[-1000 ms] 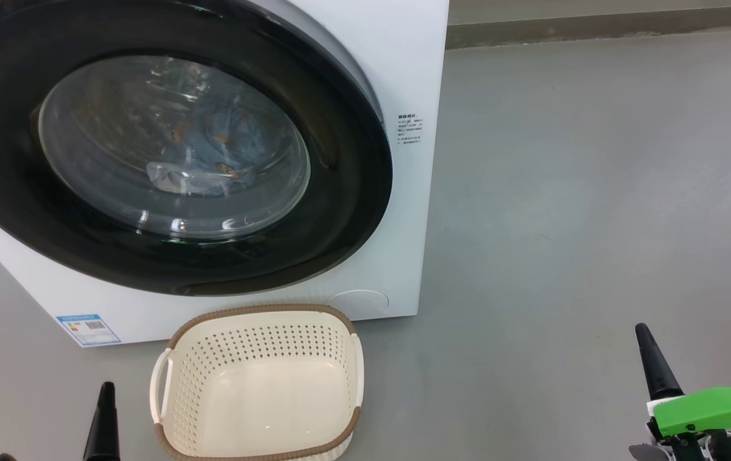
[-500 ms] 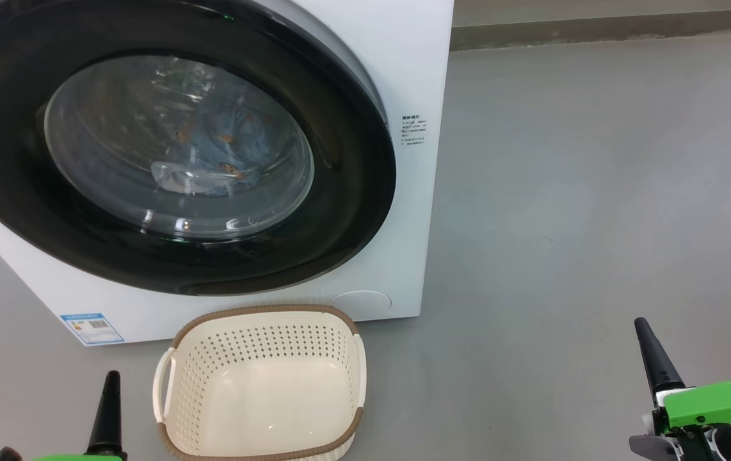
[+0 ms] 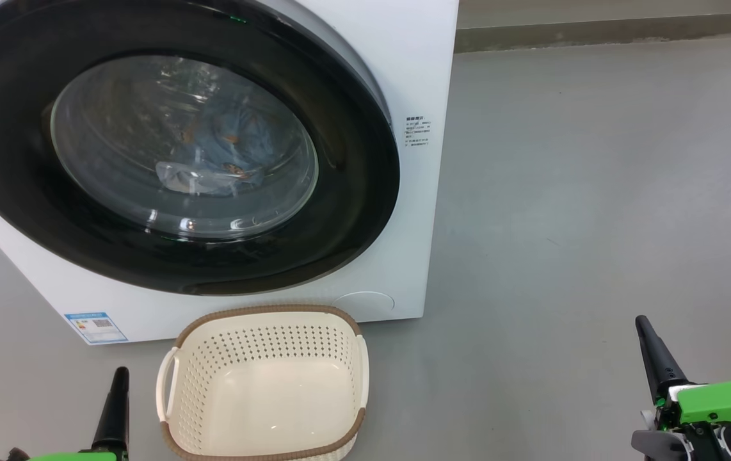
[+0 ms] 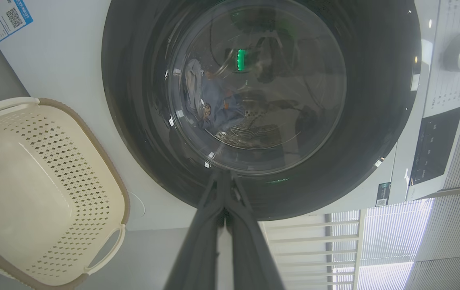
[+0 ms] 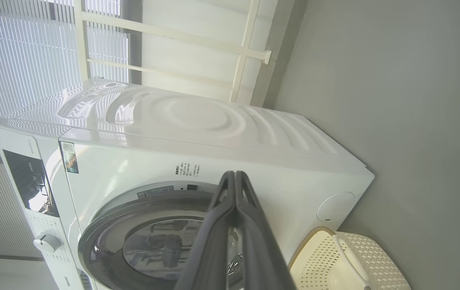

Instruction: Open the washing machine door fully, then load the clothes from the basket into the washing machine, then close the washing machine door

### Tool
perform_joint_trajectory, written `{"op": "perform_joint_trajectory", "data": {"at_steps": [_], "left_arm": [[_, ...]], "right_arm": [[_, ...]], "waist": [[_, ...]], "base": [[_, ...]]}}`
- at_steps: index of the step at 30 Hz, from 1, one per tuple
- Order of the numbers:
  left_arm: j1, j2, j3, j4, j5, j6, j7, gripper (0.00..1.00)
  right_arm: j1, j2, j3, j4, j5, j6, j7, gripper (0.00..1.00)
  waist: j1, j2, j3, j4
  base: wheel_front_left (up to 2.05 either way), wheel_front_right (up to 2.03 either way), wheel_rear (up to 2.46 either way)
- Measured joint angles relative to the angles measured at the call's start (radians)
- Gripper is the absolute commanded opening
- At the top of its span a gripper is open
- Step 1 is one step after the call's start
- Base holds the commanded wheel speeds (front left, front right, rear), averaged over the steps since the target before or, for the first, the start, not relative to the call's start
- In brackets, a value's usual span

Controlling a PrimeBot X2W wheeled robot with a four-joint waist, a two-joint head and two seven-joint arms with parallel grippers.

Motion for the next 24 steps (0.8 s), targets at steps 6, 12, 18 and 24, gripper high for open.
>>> {"op": "perform_joint_trajectory", "data": {"at_steps": [6,12,18,24], "left_arm": [[-0.015,-0.011,0.002,-0.005,-0.057,0.001,0.018,0.0],[-0.017,-0.015,0.003,-0.009,-0.114,0.001,0.035,0.0],[-0.019,-0.017,0.005,-0.015,-0.16,0.002,0.045,0.0],[-0.019,-0.018,0.005,-0.015,-0.16,0.009,0.045,0.0]], "right_arm": [[-0.016,0.003,-0.007,-0.002,0.06,0.0,0.014,0.0],[-0.018,0.005,-0.012,-0.004,0.118,0.0,0.031,0.0],[-0.019,0.009,-0.015,-0.005,0.166,-0.002,0.04,0.0],[-0.019,0.009,-0.016,-0.006,0.166,-0.002,0.043,0.0]], "waist": [[0.0,0.0,-0.001,0.003],[0.0,0.0,-0.003,0.006],[0.0,0.0,-0.004,0.008],[0.0,0.0,-0.004,0.008]], "base": [[0.0,0.0,0.0],[0.0,0.0,0.0],[0.0,0.0,0.0],[0.0,0.0,0.0]]}}
